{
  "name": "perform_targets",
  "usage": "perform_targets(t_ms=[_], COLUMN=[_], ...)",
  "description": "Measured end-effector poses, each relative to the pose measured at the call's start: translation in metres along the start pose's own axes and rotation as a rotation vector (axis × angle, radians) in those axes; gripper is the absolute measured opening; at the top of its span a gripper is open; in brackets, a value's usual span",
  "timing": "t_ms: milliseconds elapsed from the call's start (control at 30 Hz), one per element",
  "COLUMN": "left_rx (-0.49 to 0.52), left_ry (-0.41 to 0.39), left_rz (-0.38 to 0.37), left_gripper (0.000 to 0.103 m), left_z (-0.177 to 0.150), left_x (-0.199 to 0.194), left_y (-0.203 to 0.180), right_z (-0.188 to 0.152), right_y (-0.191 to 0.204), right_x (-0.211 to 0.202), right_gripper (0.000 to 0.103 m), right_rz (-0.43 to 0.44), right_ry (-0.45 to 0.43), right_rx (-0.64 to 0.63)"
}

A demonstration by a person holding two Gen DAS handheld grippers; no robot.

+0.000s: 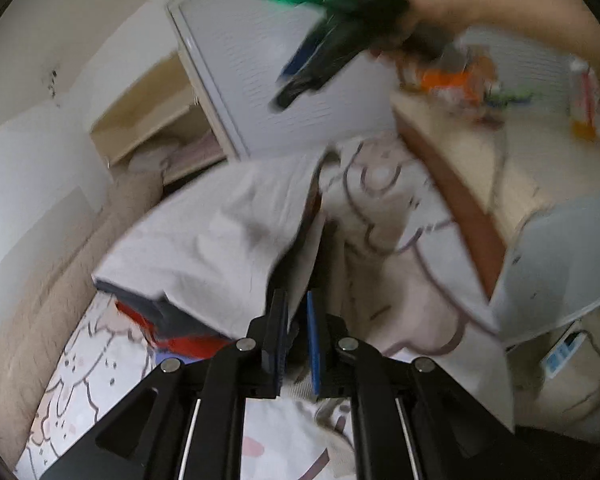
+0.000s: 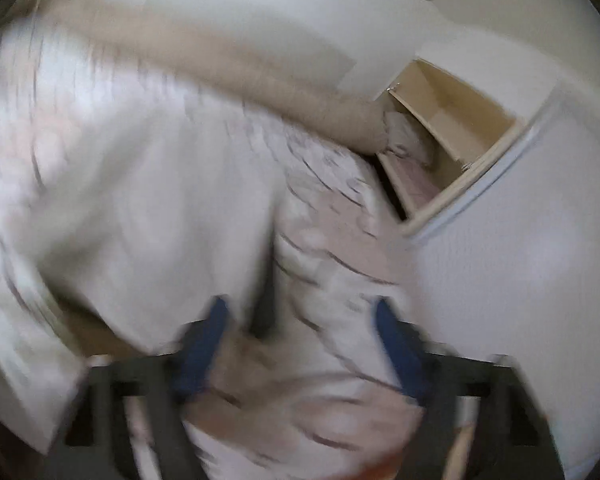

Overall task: Fold clothes
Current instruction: 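Lower the shirt onto the clothes stack and open both tools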

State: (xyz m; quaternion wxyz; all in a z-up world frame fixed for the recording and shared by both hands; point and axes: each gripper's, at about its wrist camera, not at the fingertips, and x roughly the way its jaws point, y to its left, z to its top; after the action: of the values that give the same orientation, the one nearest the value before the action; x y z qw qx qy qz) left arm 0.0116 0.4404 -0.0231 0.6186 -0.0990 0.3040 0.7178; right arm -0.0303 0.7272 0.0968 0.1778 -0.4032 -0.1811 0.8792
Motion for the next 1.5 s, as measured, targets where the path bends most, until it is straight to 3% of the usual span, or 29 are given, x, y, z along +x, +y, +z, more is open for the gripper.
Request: perform_targets(t_ms=[33,67,100,167,267,367,467,633,700,867,933,967,1100,1233,1333,1433,1500], left_rx=[-0.025,-0.049,-0.072,-0.113,-0.203,-0.248,-0.188,-0.163,-0.134,-0.165,-0.219,-0.246,-0.409,-0.583,-0.629,-0.649,-0.641], left_ry=[-0.019,-0.038,-0.054,-0.056,-0.001,0.114,0.163,0.147,0.120,0.057,0.064,0.068,0.190,0.336,0.325,0.311,0.300], left_rz=[0.012,0.024,0.038,0.078,0.119,0.079,0.062,-0.077,-0.081,0.024,0.098,0.135,0.223,0.209,0.202,0.192,0.196], left_gripper=[0.013,0.013,0.013,0.013,0.013,0.013,0.013,0.013,0.013,0.017,0.036,0.039,0.039,0.044,0.052,0.053,0.053], left_z=[0.009,0.017,0.025,0.035,0.039,0.021,-0.004,-0.018,-0.014,0.019,0.033,0.040,0.043,0.018,0.009,0.000,-0.005], left_x=[-0.001,-0.002,-0.002,0.011,0.046,0.082,0.093,0.070,0.058,0.052,0.067,0.074,0.118,0.159,0.157,0.145,0.130], left_y=[0.008,0.015,0.023,0.038,0.063,0.075,0.067,0.063,0.065,0.107,0.134,0.148,0.198,0.232,0.238,0.245,0.250], right_z=[0.012,0.024,0.035,0.050,0.041,0.022,-0.001,-0.040,-0.044,-0.039,-0.028,-0.026,-0.033,-0.049,-0.057,-0.059,-0.060], right_y=[0.005,0.010,0.015,0.038,0.082,0.088,0.083,0.074,0.070,0.073,0.087,0.094,0.113,0.141,0.150,0.148,0.150], right_x=[0.001,0.002,0.003,0.033,0.086,0.107,0.105,0.107,0.100,0.064,0.058,0.059,0.070,0.087,0.087,0.076,0.063], right_gripper=[0.015,0.008,0.008,0.008,0.008,0.008,0.008,0.008,0.008,0.009,0.009,0.009,0.009,0.009,0.009,0.009,0.009], right_rz=[0.057,0.113,0.170,0.200,0.228,0.240,0.264,0.289,0.264,0.283,0.292,0.301,0.340,0.359,0.376,0.415,0.377], right_ry=[-0.014,-0.028,-0.042,-0.016,0.081,0.179,0.221,0.288,0.283,0.141,0.104,0.105,0.130,0.188,0.213,0.252,0.230], right_rx=[0.051,0.101,0.152,0.141,0.084,0.046,0.032,0.012,0.019,0.020,0.012,-0.014,-0.117,-0.240,-0.284,-0.272,-0.317])
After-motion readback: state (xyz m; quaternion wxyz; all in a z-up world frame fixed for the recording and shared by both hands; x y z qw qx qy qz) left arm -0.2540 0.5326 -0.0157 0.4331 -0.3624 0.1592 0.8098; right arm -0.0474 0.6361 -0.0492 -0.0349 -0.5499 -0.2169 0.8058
